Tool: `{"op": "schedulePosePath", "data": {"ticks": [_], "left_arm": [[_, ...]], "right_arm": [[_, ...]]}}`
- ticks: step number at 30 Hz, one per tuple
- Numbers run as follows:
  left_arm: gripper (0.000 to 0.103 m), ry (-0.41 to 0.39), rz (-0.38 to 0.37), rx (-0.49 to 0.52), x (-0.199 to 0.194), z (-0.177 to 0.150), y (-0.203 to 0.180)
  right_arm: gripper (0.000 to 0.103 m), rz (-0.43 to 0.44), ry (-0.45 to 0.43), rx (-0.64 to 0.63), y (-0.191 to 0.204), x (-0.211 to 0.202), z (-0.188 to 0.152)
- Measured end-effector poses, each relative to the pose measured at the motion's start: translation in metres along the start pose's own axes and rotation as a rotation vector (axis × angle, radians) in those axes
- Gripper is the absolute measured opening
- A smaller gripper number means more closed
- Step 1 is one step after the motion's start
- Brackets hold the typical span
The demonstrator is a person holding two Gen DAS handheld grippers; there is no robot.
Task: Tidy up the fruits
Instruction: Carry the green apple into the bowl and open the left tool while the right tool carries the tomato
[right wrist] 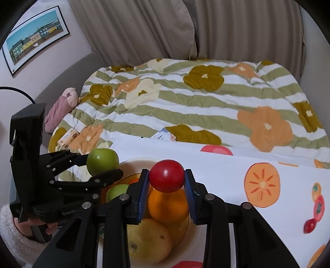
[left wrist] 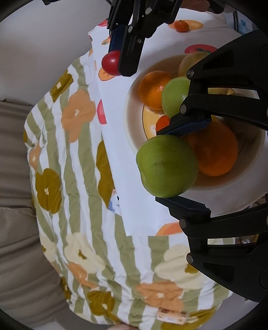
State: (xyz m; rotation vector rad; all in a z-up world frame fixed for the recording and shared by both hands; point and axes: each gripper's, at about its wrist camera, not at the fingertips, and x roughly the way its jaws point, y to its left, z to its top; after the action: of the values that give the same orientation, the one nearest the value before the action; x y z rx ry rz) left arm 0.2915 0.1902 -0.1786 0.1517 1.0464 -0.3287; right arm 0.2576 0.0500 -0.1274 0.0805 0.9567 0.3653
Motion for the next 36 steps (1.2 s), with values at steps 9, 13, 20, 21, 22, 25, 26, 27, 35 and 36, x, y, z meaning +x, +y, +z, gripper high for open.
{"op": "schedulePosePath", "data": {"ticks": [9,13,20,21,22,25,26,27,35,36], "left_arm": [[0.059,0.006,-0.067,0.062,0.005,0.006,0.001],[0.076,-0.007,-0.082,0.054,-0.002,0.009,0.003],[0.103,-0.064,-0.104,-0.024,-0.028,0.009,0.017],[0.103,-0.066,-0.097,-0.026,-0.03,0.008,0.018],[0.103,-0.066,-0.092,-0.029,-0.031,0.006,0.018],[0.103,-0.06,-0.08,-0.051,-0.033,0.0,0.022],[0.103,-0.059,-0.075,-0.058,-0.033,-0.002,0.024],[0.103,-0.056,-0.064,-0.068,-0.033,-0.004,0.025],[0.103,-0.041,-0.014,-0.08,-0.033,-0.017,0.029],[0.103,-0.042,-0.017,-0.085,-0.034,-0.019,0.03]], "right_arm": [[0.031,-0.008,0.022,0.014,-0.001,0.017,0.003],[0.031,-0.007,0.028,0.022,-0.001,0.018,0.004],[0.031,0.003,0.033,0.017,-0.002,0.012,0.01],[0.031,0.005,0.036,0.016,-0.001,0.012,0.011],[0.031,0.009,0.042,0.015,-0.001,0.014,0.011],[0.031,0.026,0.063,0.017,0.0,0.02,0.012],[0.031,0.032,0.073,0.016,0.001,0.022,0.012],[0.031,0.036,0.08,0.015,0.002,0.024,0.012],[0.031,0.054,0.13,0.02,0.008,0.042,0.011],[0.031,0.054,0.133,0.029,0.009,0.044,0.011]]}}
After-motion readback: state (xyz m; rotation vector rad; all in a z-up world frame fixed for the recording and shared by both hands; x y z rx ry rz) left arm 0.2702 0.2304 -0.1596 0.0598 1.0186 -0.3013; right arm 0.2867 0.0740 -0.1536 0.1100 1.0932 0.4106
